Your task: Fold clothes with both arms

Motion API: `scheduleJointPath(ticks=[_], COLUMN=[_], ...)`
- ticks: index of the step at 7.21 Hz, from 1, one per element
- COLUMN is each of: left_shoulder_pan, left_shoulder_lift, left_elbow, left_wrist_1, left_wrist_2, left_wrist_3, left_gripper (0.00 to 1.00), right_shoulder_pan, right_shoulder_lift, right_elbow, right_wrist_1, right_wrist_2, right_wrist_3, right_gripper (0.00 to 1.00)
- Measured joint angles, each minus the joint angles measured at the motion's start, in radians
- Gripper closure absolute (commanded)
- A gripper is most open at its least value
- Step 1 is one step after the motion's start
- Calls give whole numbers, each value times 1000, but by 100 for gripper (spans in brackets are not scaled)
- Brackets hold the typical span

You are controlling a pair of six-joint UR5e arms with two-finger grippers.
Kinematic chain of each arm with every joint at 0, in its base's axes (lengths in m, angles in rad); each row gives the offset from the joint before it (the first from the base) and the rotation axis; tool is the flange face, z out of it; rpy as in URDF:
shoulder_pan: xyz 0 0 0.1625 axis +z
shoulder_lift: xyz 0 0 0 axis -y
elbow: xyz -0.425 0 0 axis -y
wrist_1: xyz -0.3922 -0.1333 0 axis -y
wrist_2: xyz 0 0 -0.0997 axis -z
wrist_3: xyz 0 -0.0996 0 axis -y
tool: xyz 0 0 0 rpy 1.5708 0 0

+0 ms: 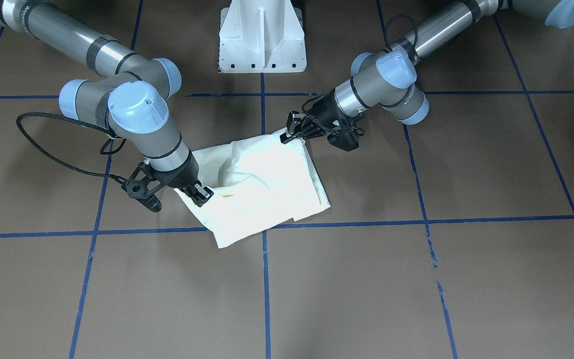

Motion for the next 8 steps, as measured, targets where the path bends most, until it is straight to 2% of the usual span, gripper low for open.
scheduleJointPath(ticks=[5, 7, 8], left_shoulder_pan=[-5, -28, -35], left_shoulder_lift=[57, 126, 165], left_elbow=[-19, -99, -141], left_wrist_1=[0, 1, 4], left_wrist_2=[-4, -3, 3], left_wrist_3=[1, 1, 1], left_gripper=[100, 100, 100], right_shoulder_pan=[8, 10, 10], right_shoulder_lift=[-1, -1, -1], right_elbow=[-1, -2, -2], right_wrist_1=[0, 0, 0], right_wrist_2=[2, 6, 6], right_wrist_3=[-11, -17, -18], right_gripper=[100, 100, 38])
